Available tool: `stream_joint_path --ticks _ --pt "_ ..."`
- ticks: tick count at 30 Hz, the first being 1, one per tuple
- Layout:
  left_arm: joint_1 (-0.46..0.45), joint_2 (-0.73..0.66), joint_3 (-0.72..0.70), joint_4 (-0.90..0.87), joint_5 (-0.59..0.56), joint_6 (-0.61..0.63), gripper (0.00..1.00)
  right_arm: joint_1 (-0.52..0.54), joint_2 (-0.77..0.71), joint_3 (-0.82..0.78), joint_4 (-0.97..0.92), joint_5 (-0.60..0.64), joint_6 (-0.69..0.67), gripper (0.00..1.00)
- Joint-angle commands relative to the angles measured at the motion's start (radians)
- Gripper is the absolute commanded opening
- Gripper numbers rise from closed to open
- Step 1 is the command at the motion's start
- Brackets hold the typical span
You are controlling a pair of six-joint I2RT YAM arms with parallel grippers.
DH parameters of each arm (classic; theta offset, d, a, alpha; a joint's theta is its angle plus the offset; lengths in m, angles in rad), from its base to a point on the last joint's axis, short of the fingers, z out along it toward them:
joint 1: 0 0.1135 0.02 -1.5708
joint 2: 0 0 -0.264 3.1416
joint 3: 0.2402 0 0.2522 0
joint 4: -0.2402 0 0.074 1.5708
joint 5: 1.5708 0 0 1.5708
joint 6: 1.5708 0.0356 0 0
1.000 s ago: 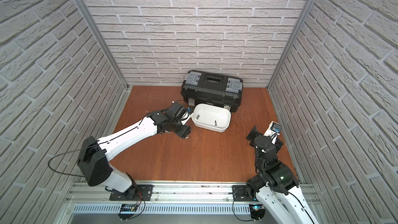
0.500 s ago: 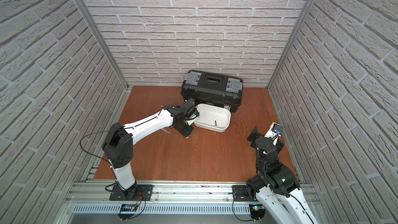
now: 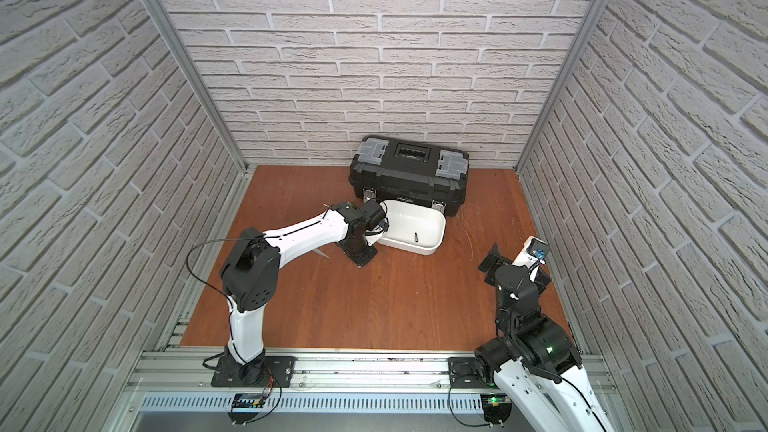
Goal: Put the bit on the desktop into the storage box
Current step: Pick up the screwdriver bit from the center of the board.
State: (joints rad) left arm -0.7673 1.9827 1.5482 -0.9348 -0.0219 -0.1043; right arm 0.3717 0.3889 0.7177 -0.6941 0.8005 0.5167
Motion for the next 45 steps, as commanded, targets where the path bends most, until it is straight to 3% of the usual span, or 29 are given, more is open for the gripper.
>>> stream_joint_path --ticks 1,14,45 --pt "0.005 0.019 0.011 0.002 -0.004 0.018 0.27 -0.003 0.002 0.025 0.013 0.019 -0.004 0.98" --pt "0.005 0.046 -0.048 0.065 0.001 0.020 0.21 -0.004 0.017 0.030 0.022 0.014 -0.002 0.98" --pt "-0.010 0.098 -0.065 0.072 -0.018 0.009 0.27 -0.004 0.028 0.025 0.025 0.006 0.004 0.98"
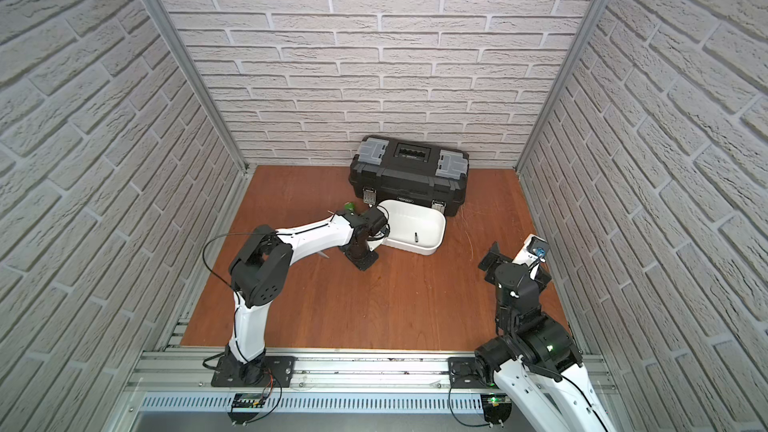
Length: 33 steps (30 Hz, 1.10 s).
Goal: Put the bit on the desktop into the storage box
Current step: Pick up the screwdriver bit from the center of the board.
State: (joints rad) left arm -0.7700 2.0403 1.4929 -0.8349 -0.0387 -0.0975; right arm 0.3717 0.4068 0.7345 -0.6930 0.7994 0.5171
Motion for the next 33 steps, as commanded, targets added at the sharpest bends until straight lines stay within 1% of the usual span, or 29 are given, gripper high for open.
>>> stream_joint_path --ticks 1,6,12,20,27,33 --pt "-0.010 0.044 -0.010 -0.030 -0.002 0.000 0.26 -0.003 0.010 0.008 0.025 0.009 0.003 0.98" --pt "-0.020 0.045 -0.017 -0.035 -0.012 -0.020 0.26 -0.004 0.009 0.005 0.024 0.009 0.006 0.98" --pt "-0.025 -0.003 -0.064 0.003 -0.020 -0.039 0.27 -0.004 0.009 0.001 0.027 0.008 0.006 0.98" --pt "-0.028 -0.044 -0.075 0.024 -0.034 -0.047 0.34 -0.002 0.009 0.000 0.027 0.004 0.008 0.98" --pt "-0.032 -0.058 -0.071 0.024 -0.041 -0.048 0.36 -0.004 0.008 0.000 0.031 0.000 0.009 0.98" --pt "-0.032 -0.077 -0.061 0.033 -0.040 -0.050 0.45 -0.004 0.017 0.001 0.033 -0.011 0.006 0.98"
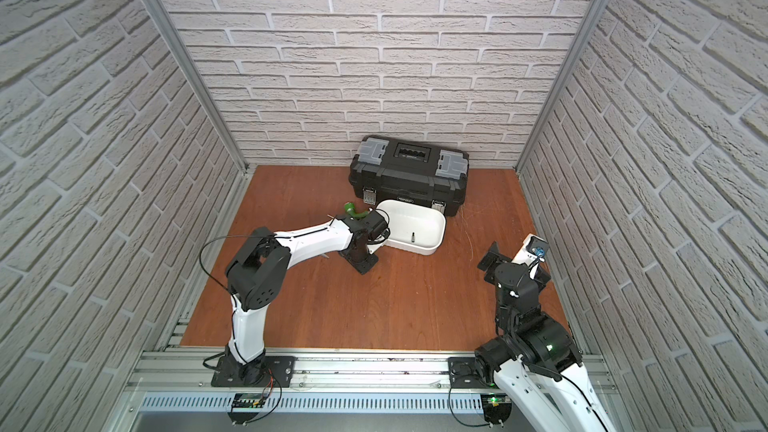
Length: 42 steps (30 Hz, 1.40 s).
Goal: Put the bit on the desktop into the storage box
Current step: Pick up the screwdriver bit from the center of the board.
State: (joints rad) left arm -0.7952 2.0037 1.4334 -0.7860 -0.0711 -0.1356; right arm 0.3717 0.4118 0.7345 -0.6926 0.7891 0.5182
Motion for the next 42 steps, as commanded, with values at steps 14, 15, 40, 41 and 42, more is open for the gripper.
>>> stream_joint_path --ticks 14,15,40,41,42 --pt "-0.008 -0.133 -0.034 0.028 0.017 -0.012 0.51 -0.003 0.025 0.006 0.042 -0.009 0.003 0.98" --pt "-0.007 -0.139 -0.044 0.040 0.017 -0.010 0.50 -0.004 0.027 0.004 0.042 -0.010 0.005 0.98" --pt "0.010 -0.125 -0.194 0.221 0.034 -0.025 0.37 -0.004 0.034 0.026 0.021 -0.021 0.020 0.98" --pt "0.009 -0.123 -0.194 0.223 0.033 -0.027 0.36 -0.002 0.033 0.026 0.020 -0.021 0.019 0.98" --pt "0.010 -0.120 -0.196 0.224 0.033 -0.027 0.36 -0.004 0.033 0.027 0.019 -0.021 0.022 0.98"
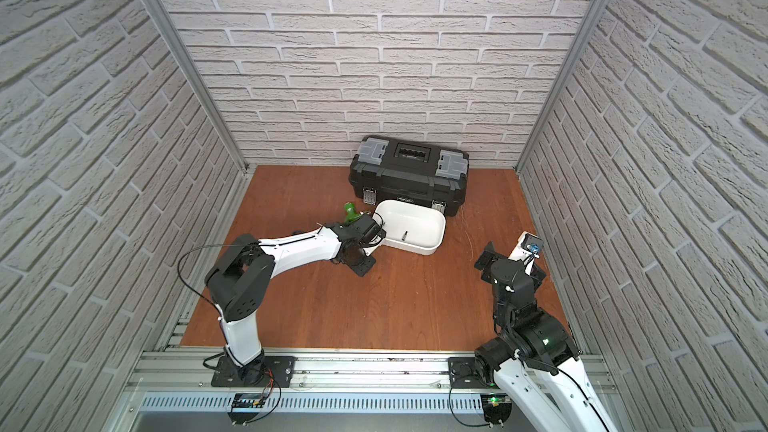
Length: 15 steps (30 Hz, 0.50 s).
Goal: Put the bit on the desktop into the storage box
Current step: Pick up the screwdriver bit from the center of the board.
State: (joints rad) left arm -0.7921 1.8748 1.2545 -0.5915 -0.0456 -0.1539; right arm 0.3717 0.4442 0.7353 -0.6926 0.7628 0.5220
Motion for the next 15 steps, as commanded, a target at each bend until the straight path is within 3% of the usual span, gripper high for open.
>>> stream_joint_path --ticks 1,15 --pt "0.007 0.010 -0.018 0.030 0.007 -0.009 0.35 -0.004 0.001 0.027 0.020 0.006 0.018 0.98" --pt "0.007 0.010 -0.085 0.066 0.000 -0.042 0.30 -0.004 0.011 0.025 0.024 0.003 0.020 0.98"
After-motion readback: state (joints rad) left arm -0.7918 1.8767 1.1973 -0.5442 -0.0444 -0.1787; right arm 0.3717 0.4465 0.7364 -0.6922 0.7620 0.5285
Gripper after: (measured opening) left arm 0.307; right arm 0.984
